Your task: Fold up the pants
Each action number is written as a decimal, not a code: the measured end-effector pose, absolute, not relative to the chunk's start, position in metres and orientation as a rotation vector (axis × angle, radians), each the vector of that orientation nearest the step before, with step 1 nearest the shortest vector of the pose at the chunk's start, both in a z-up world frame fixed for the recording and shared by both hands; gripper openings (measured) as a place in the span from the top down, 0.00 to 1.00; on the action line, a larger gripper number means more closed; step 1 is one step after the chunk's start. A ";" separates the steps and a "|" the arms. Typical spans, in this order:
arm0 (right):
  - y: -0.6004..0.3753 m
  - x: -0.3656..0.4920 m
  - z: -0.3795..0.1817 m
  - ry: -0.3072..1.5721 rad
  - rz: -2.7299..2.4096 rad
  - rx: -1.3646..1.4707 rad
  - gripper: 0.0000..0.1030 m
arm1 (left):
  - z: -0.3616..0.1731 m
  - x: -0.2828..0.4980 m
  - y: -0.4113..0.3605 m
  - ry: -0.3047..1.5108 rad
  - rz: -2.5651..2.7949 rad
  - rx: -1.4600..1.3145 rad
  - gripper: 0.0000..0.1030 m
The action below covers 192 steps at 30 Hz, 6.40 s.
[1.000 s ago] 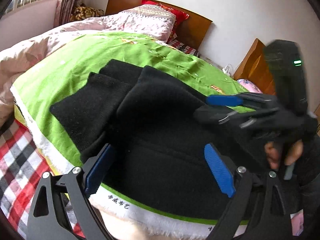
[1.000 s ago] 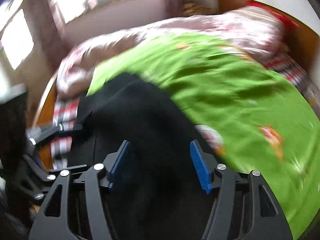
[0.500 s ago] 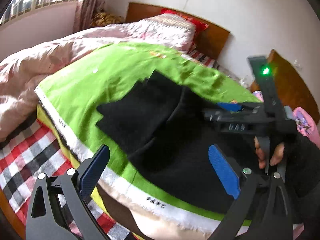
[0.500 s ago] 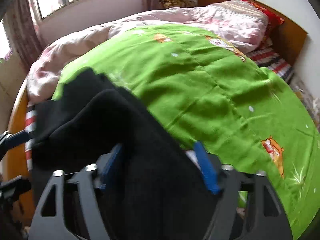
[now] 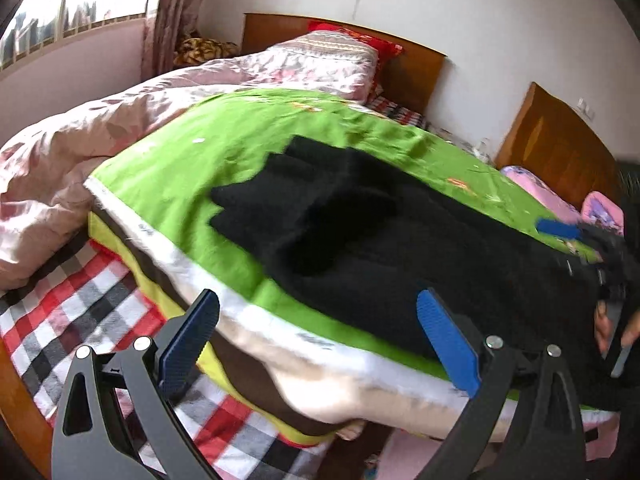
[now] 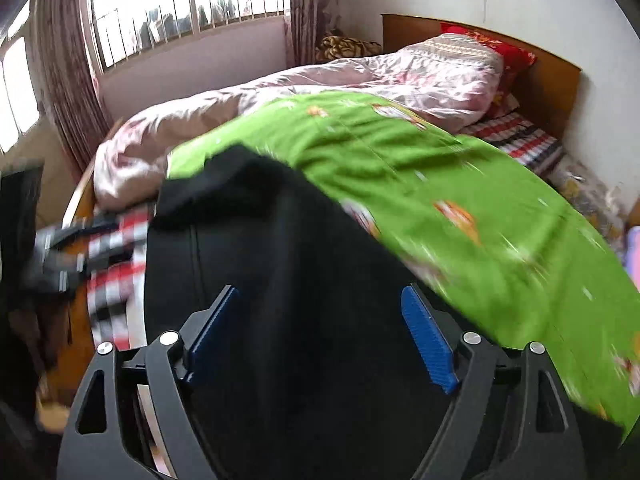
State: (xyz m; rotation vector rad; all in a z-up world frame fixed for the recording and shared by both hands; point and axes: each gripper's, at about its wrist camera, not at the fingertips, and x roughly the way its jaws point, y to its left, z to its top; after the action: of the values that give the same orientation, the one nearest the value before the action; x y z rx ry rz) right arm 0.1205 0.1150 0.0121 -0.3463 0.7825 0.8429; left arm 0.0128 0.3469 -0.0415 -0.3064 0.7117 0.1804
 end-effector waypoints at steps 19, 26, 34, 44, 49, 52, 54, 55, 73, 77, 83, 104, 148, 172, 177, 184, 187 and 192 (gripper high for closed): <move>-0.213 0.105 0.014 0.880 0.306 0.023 0.16 | -0.027 0.193 0.000 0.964 -0.495 0.005 0.02; -0.262 0.057 -0.006 0.892 0.211 0.047 0.16 | -0.061 0.229 -0.110 0.961 -0.457 0.254 0.02; -0.295 0.041 -0.033 0.901 0.159 0.127 0.16 | -0.070 0.267 -0.110 0.923 -0.336 0.217 0.01; -0.315 0.005 -0.035 0.875 0.105 0.124 0.17 | -0.064 0.259 -0.117 0.849 -0.294 0.297 0.01; -0.308 -0.025 -0.016 0.806 0.055 0.118 0.14 | -0.063 0.258 -0.117 0.848 -0.296 0.294 0.01; -0.310 -0.031 -0.033 0.851 0.041 0.063 0.14 | -0.064 0.259 -0.116 0.852 -0.301 0.287 0.01; -0.312 -0.038 -0.032 0.837 0.052 0.061 0.15 | -0.064 0.258 -0.115 0.852 -0.301 0.285 0.01; -0.313 -0.042 -0.029 0.833 0.048 0.067 0.15 | -0.064 0.258 -0.115 0.853 -0.302 0.284 0.01; -0.300 -0.063 0.004 0.697 -0.076 0.053 0.14 | -0.016 0.107 -0.011 0.748 -0.345 0.238 0.01; -0.304 -0.052 -0.011 0.751 -0.117 0.097 0.14 | -0.041 0.077 0.026 0.830 -0.339 0.195 0.01; -0.296 -0.050 -0.032 0.814 -0.121 0.010 0.14 | -0.070 0.052 0.047 0.845 -0.363 0.187 0.01; -0.220 -0.077 -0.041 0.791 0.107 -0.085 0.11 | -0.066 0.016 0.031 0.813 -0.422 0.251 0.02; -0.002 0.093 -0.026 0.940 0.567 -0.302 0.11 | -0.044 0.207 0.137 0.903 -0.100 0.028 0.02; 0.066 0.123 -0.043 0.941 0.593 -0.297 0.06 | -0.042 0.016 0.414 0.712 0.161 -0.597 0.03; 0.064 0.124 -0.045 0.946 0.605 -0.275 0.05 | -0.072 0.034 0.427 0.722 0.044 -0.784 0.08; 0.064 0.124 -0.044 0.945 0.607 -0.269 0.05 | -0.115 0.073 0.422 0.780 -0.088 -0.993 0.14; 0.064 0.124 -0.044 0.945 0.607 -0.270 0.05 | -0.113 0.083 0.423 0.752 -0.080 -1.000 0.14; 0.064 0.124 -0.044 0.945 0.607 -0.269 0.05 | -0.107 0.089 0.442 0.684 -0.020 -1.018 0.24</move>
State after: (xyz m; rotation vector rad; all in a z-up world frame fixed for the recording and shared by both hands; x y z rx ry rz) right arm 0.1241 0.0637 -0.0438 -0.2695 0.9450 0.6075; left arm 0.0894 0.4425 -0.1068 -1.0178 0.6842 -0.0199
